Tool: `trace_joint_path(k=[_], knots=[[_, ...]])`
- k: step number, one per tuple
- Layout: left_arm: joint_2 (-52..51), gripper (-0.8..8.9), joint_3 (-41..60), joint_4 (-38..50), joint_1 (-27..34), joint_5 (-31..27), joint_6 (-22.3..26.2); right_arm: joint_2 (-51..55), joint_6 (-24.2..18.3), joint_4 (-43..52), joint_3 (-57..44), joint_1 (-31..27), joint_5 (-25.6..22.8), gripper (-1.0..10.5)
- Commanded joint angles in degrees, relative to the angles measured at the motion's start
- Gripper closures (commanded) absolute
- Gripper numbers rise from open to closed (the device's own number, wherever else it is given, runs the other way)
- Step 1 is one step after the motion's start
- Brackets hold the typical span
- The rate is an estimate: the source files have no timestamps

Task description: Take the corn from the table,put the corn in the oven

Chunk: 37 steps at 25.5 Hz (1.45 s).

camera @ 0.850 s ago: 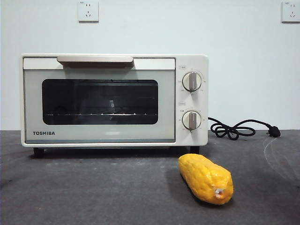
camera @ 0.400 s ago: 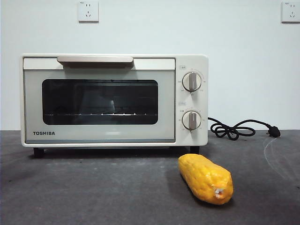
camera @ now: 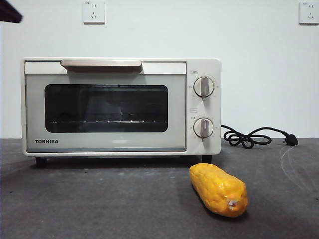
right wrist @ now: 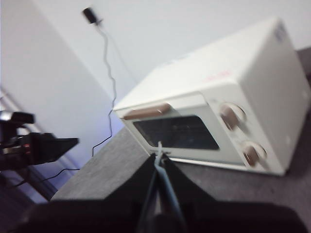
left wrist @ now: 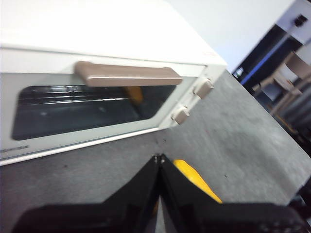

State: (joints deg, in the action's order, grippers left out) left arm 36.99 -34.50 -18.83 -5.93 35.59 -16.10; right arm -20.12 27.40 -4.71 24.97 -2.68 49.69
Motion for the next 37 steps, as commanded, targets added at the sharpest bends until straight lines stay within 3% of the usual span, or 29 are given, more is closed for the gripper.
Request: trace_joint_path(k=[1, 8, 10, 15, 20, 24, 28, 37], knots=[[2.27, 8.19, -0.96, 0.04, -2.03, 0.44, 1.38, -3.13, -2.21, 0.39, 4.15, 1.01, 0.87, 9.5], [5.97, 8.19, -2.10, 0.26, -7.32, 0.37, 1.38, -13.68, -4.26, -2.43, 13.86, 7.98, 0.37, 9.2], [6.29, 8.19, -2.23, 0.28, -8.44, 0.37, 1.38, -16.59, -6.45, -6.67, 16.31, 11.08, -2.23, 8.2], [6.73, 8.19, -3.54, 0.28, -9.90, 0.35, 1.38, -25.14, -12.61, -19.61, 22.08, 21.92, -15.58, 6.1], [6.86, 8.19, -5.84, 0.31, -10.14, 0.22, 1.38, -34.47, -12.37, -26.56, 26.21, 34.32, -31.21, 4.6], [7.41, 8.19, -8.76, -0.07, -10.14, 0.20, 1.42, -44.72, -11.08, -31.08, 30.16, 42.66, -41.13, 4.6], [7.65, 8.19, -9.90, -0.20, -10.14, 0.22, 1.42, -53.64, -10.91, -34.80, 33.00, 45.66, -46.29, 4.6], [7.67, 8.19, -9.90, -4.72, -10.14, 0.20, 4.02, -64.57, -9.42, -34.58, 33.03, 45.79, -49.40, 4.7]])
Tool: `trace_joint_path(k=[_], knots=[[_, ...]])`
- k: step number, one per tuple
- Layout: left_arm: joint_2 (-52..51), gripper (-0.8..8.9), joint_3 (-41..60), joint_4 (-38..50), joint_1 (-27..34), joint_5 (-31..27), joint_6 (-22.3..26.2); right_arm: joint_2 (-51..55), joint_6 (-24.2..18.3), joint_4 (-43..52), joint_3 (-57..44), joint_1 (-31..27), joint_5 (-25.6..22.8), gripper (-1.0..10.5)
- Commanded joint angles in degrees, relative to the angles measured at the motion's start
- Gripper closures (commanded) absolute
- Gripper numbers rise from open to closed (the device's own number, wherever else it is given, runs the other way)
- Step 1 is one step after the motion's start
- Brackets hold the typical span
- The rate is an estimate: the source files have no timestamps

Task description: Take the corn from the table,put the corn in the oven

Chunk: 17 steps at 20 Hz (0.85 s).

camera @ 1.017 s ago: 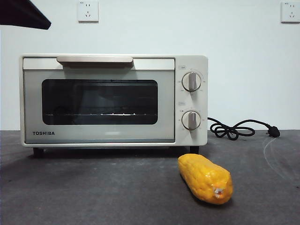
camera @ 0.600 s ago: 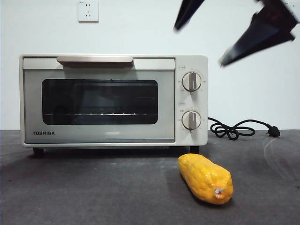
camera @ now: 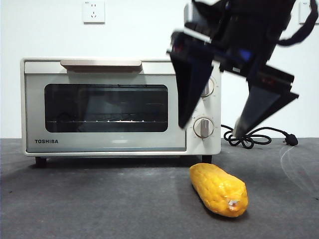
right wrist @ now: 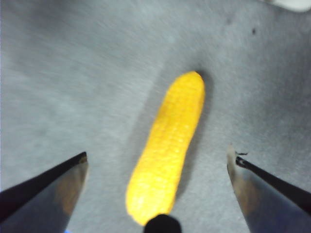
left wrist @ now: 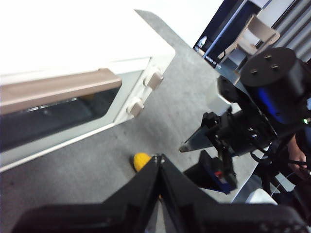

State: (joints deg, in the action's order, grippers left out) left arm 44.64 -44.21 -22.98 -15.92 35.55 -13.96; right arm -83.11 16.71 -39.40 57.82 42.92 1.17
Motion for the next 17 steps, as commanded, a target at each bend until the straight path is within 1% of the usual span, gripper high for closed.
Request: trace_joint_path(k=[1, 13, 14, 17], knots=[[0.02, 8.19, -0.20, -0.98, -0.15, 0.22, 2.08, -2.47, 1.29, 0.26, 0.17, 0.20, -1.03, 4.7], [0.00, 8.19, -0.20, -3.58, -0.15, 0.26, 2.62, -11.69, 1.31, 2.14, 0.17, 0.20, -0.55, 4.8], [0.00, 8.19, -0.20, -3.80, -0.15, 0.26, 2.64, -11.96, 1.33, 2.16, 0.17, 0.20, -0.55, 5.2], [0.00, 8.19, -0.20, -4.61, -0.15, 0.26, 2.67, -11.98, 1.31, 1.77, 0.17, 0.20, -0.44, 7.7]])
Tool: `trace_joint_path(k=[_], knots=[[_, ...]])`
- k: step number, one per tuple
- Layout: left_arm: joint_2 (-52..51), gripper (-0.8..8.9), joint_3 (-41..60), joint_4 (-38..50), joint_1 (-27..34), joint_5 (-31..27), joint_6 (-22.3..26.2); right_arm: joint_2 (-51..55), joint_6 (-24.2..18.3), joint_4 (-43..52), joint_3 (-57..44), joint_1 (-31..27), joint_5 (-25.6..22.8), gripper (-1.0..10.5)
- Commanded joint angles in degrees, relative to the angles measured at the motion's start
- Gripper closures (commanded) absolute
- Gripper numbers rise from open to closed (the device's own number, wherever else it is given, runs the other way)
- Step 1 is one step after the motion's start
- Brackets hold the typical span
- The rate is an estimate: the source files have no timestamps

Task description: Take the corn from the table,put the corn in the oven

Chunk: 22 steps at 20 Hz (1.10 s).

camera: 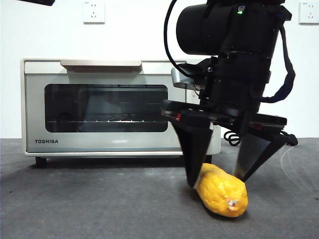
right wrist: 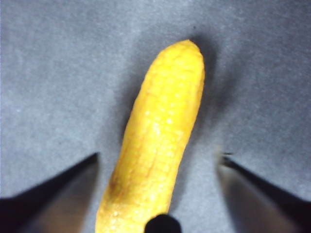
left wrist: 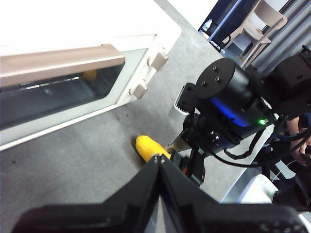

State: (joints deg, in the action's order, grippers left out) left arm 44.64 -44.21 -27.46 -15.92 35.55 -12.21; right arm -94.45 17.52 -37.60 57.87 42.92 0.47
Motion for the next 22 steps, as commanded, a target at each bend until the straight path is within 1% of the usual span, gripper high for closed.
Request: trace_joint_path(k=[1, 3, 4, 6, 9, 12, 15, 17, 19, 22], knots=[[0.00, 8.18, -0.20, -0.22, -0.15, 0.26, 0.92, -0.63, 0.48, -0.13, 0.13, 0.20, 1.29, 8.4], [0.00, 8.19, -0.20, -0.26, -0.15, 0.26, 0.92, -0.63, -0.52, -0.02, 0.13, 0.26, 5.33, 9.6], [0.00, 8.18, -0.20, -0.15, -0.15, 0.24, 0.92, -0.61, -1.07, 0.11, 0.13, 0.35, 7.50, 9.6], [0.00, 8.19, -0.20, 0.48, -0.15, 0.22, 0.92, -0.48, -1.05, -0.11, 0.37, 1.25, 9.70, 9.6], [0.24, 8.19, -0.20, 3.48, -0.15, -2.38, 0.87, 1.40, -1.01, -0.76, 2.03, 4.15, 10.01, 9.6], [1.09, 8.19, -0.20, 8.50, -0.15, -4.42, 0.87, 5.09, -0.26, -1.11, 4.70, 7.78, 9.92, 9.6], [3.26, 8.19, -0.24, 14.25, -0.15, -6.73, 0.85, 9.40, 0.46, -2.21, 8.96, 11.10, 7.34, 9.6], [5.22, 8.19, -0.26, 18.05, -0.15, -7.78, 0.85, 12.15, 0.48, -4.00, 11.96, 12.83, 4.33, 9.6], [7.34, 8.19, -0.26, 21.84, -0.15, -9.99, 0.42, 14.69, 0.48, -6.56, 14.78, 13.94, 0.83, 9.6], [9.57, 8.19, -0.28, 25.40, -0.15, -11.89, 0.42, 16.90, 0.44, -9.29, 17.38, 14.53, -2.21, 9.6]])
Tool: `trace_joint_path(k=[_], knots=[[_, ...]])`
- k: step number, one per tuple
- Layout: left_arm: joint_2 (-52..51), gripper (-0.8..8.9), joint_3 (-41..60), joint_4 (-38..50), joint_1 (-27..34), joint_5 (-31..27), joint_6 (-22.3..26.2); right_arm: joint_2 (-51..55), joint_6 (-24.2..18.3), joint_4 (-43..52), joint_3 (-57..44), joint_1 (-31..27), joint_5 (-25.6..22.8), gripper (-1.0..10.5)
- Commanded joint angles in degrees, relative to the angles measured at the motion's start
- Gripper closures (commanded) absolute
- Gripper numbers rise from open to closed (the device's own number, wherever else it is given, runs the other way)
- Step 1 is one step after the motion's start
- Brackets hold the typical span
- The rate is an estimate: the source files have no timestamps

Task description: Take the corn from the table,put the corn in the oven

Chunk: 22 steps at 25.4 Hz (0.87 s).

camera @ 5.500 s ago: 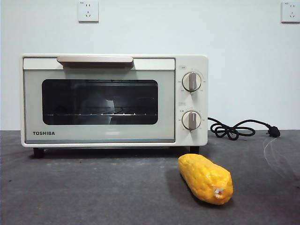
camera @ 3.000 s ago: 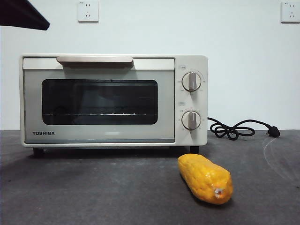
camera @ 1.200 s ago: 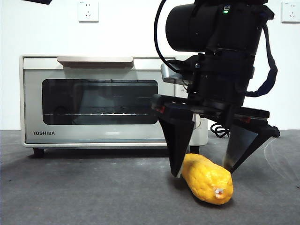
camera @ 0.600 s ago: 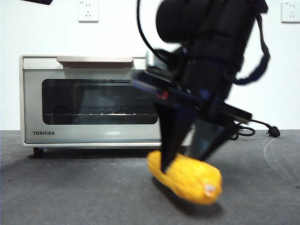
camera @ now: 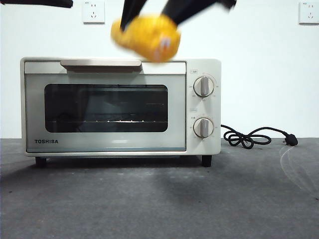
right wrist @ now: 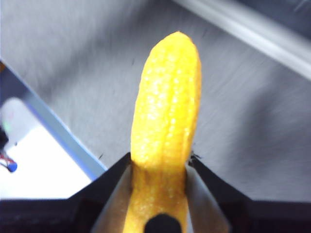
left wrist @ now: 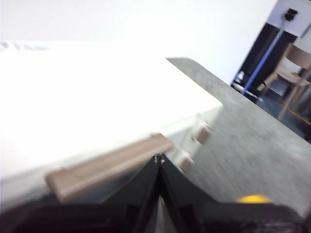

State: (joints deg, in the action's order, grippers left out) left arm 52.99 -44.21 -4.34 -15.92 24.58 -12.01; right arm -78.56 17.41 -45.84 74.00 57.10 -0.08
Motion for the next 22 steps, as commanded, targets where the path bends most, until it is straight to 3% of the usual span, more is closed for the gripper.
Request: trace_joint_path(k=[1, 13, 16, 22], knots=[[2.01, 8.19, -0.31, 3.34, -0.15, -1.09, 0.22, 1.70, 0.57, -1.79, 1.90, 0.48, -2.21, 9.6], [14.21, 8.19, -7.37, 3.32, -0.15, -1.05, 0.33, 9.46, 0.59, -2.60, 3.32, 0.70, -5.31, 9.6], [16.87, 8.19, -10.84, -2.08, -0.15, -1.07, 1.20, 10.38, 0.61, -2.69, 3.32, 0.70, -6.01, 9.6], [22.16, 8.19, -19.96, -17.11, -0.70, -2.38, 8.15, 11.28, 0.59, -2.97, 3.34, 0.68, -7.32, 9.6]])
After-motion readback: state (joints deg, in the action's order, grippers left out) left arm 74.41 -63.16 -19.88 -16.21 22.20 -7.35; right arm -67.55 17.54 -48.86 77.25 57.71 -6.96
